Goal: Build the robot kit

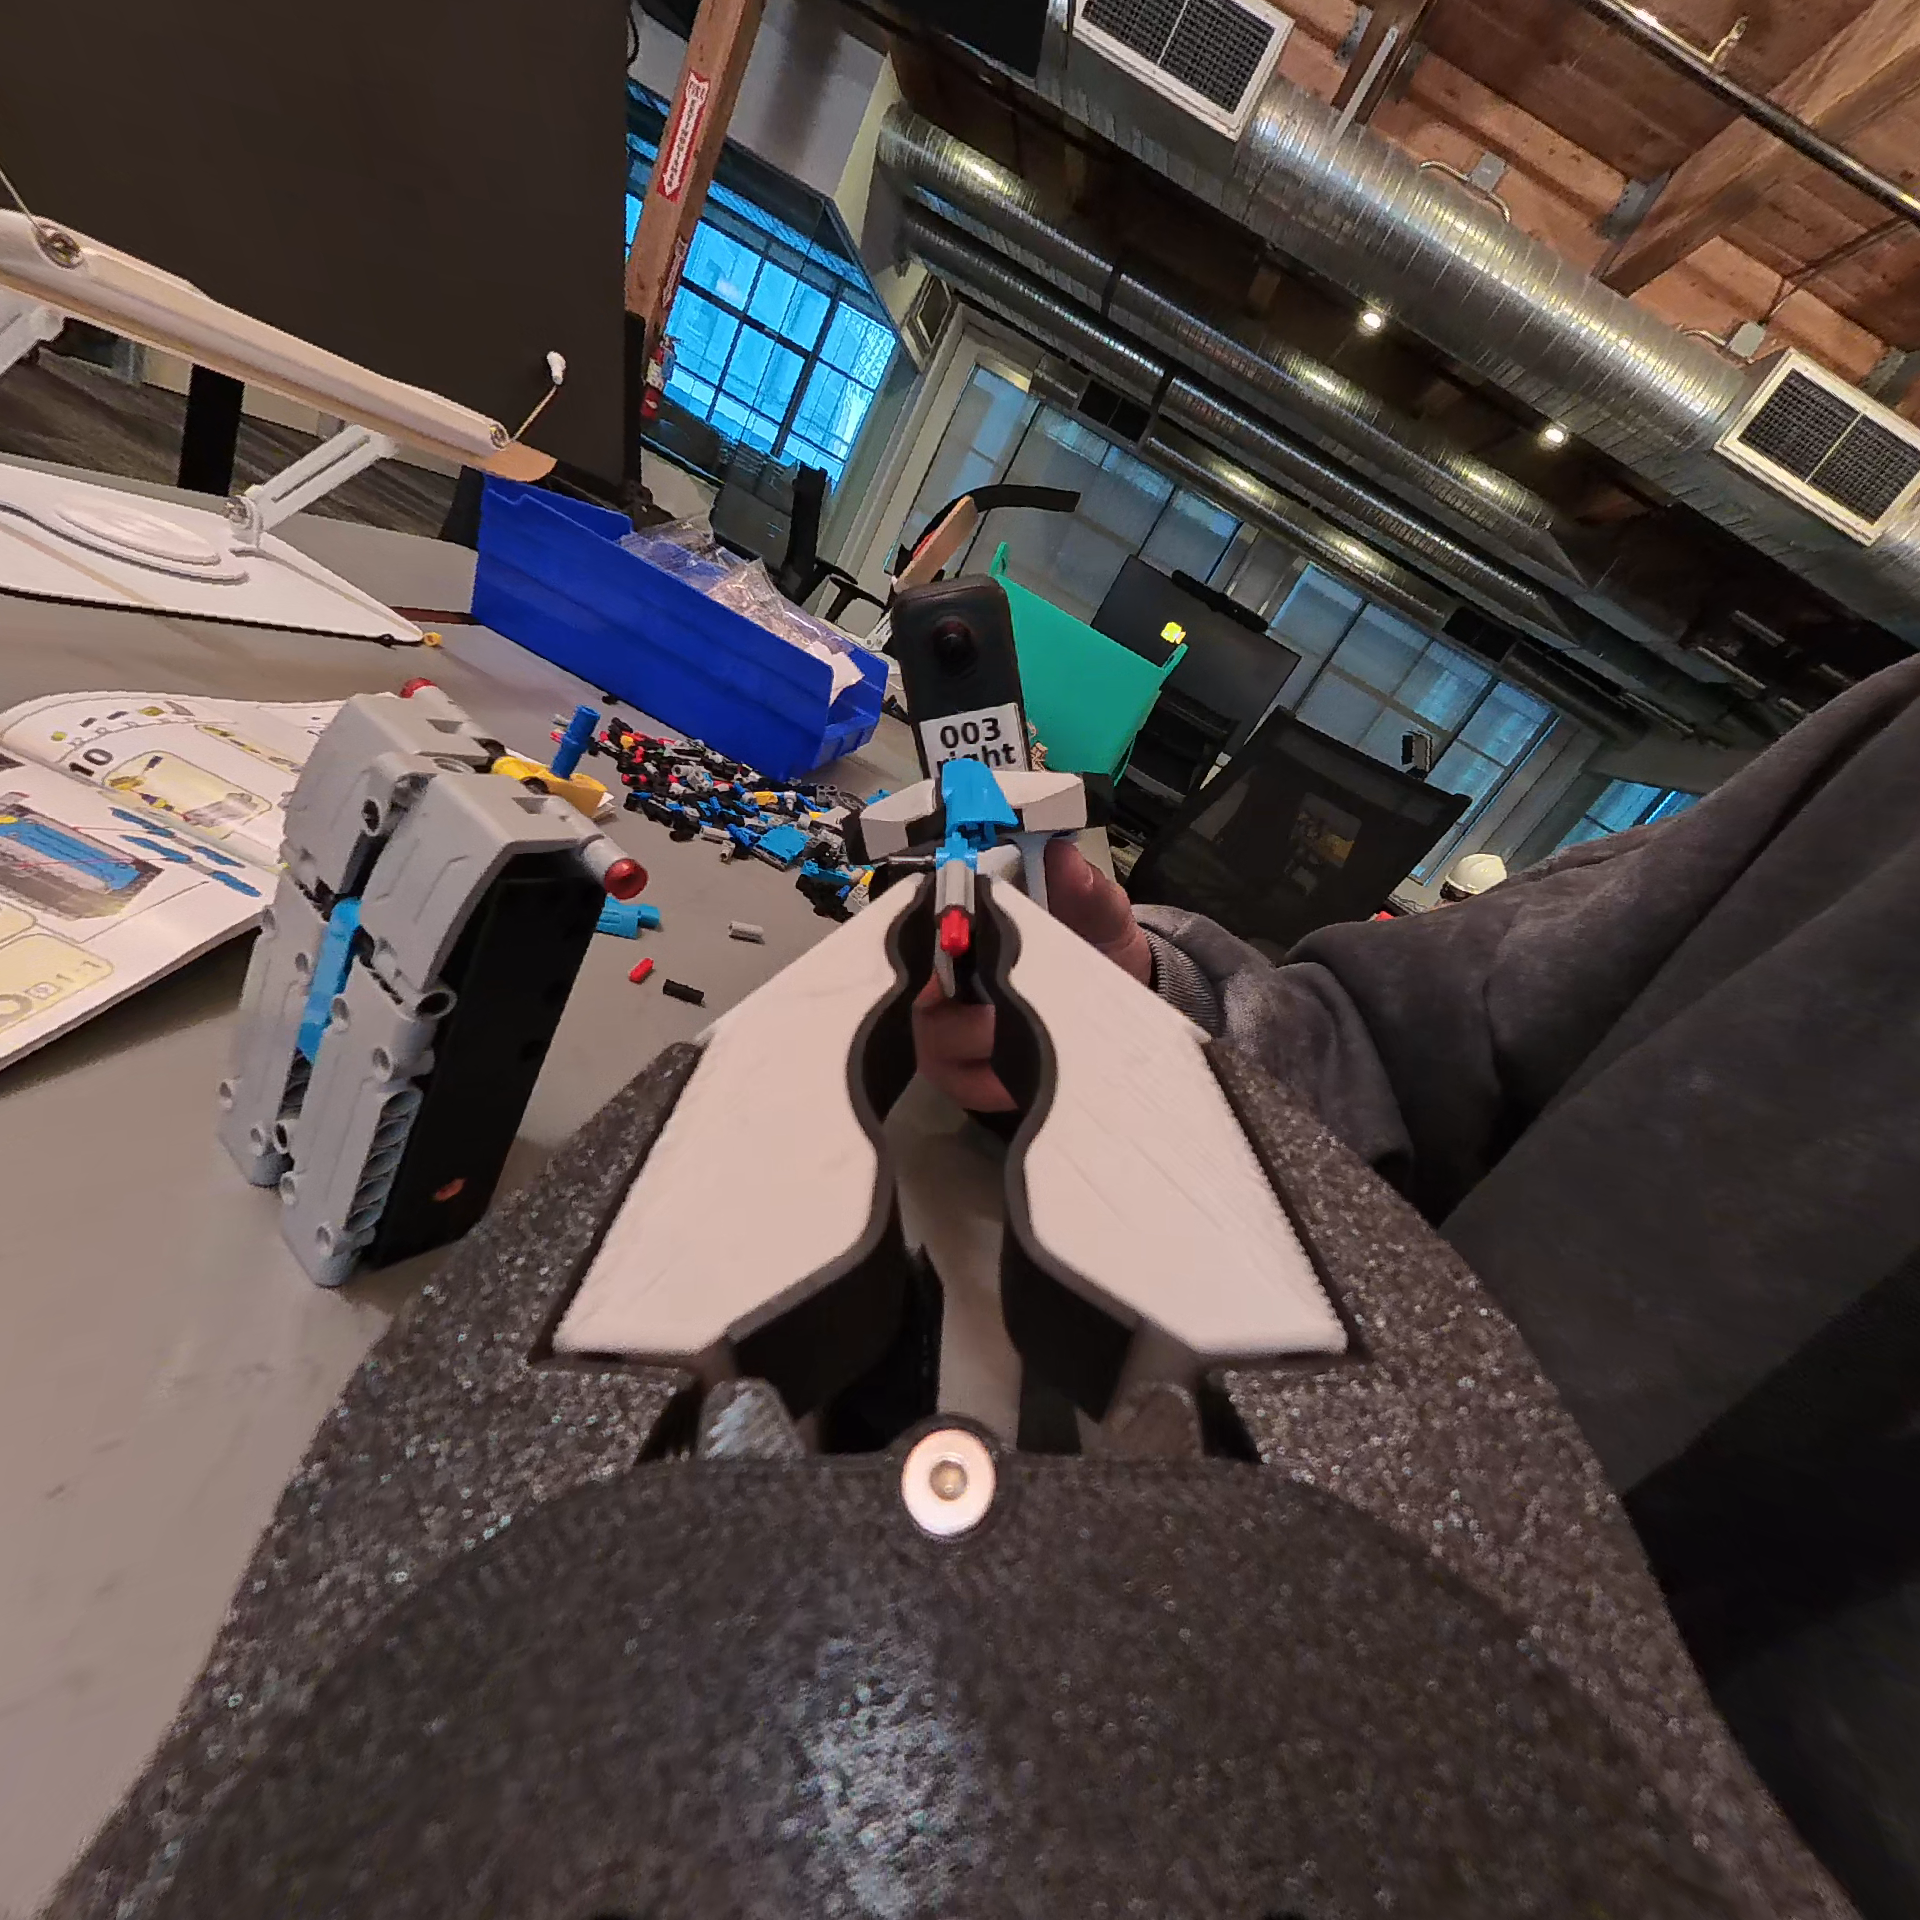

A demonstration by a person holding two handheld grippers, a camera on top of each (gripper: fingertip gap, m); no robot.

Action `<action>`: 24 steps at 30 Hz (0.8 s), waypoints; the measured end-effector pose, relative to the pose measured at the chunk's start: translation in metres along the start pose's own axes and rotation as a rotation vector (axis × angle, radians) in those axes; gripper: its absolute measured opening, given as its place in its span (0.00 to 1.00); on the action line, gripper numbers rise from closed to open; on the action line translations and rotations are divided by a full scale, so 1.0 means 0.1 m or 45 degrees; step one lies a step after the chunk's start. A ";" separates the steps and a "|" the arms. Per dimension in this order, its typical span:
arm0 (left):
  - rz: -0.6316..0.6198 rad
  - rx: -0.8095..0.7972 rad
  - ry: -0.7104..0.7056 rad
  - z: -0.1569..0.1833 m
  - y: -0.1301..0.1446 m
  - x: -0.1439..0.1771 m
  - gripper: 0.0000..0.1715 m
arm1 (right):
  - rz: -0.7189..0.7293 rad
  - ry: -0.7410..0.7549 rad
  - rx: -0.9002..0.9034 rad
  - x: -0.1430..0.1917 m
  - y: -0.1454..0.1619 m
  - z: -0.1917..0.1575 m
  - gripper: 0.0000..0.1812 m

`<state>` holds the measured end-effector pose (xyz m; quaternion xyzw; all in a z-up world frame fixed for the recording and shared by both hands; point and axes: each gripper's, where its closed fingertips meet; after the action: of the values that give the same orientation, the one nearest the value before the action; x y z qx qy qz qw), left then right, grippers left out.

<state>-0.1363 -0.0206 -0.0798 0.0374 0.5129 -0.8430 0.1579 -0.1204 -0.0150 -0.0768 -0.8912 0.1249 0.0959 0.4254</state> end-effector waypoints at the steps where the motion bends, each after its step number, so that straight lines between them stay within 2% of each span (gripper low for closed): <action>1: 0.000 -0.002 -0.004 0.00 0.00 0.00 0.04 | -0.002 0.002 0.002 0.00 0.00 0.00 0.04; 24: -0.019 -0.001 -0.031 -0.05 0.02 0.00 0.04 | -0.021 0.072 0.067 0.02 0.01 0.07 0.04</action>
<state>-0.1361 -0.0172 -0.0841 0.0231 0.5115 -0.8443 0.1580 -0.1197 -0.0106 -0.0825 -0.8831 0.1322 0.0639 0.4457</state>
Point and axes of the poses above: each gripper's, where its closed fingertips meet, x back along the fingers, y out of its underside, z = x × y across the jaws, and after that the axes turned 5 degrees about z, right-handed
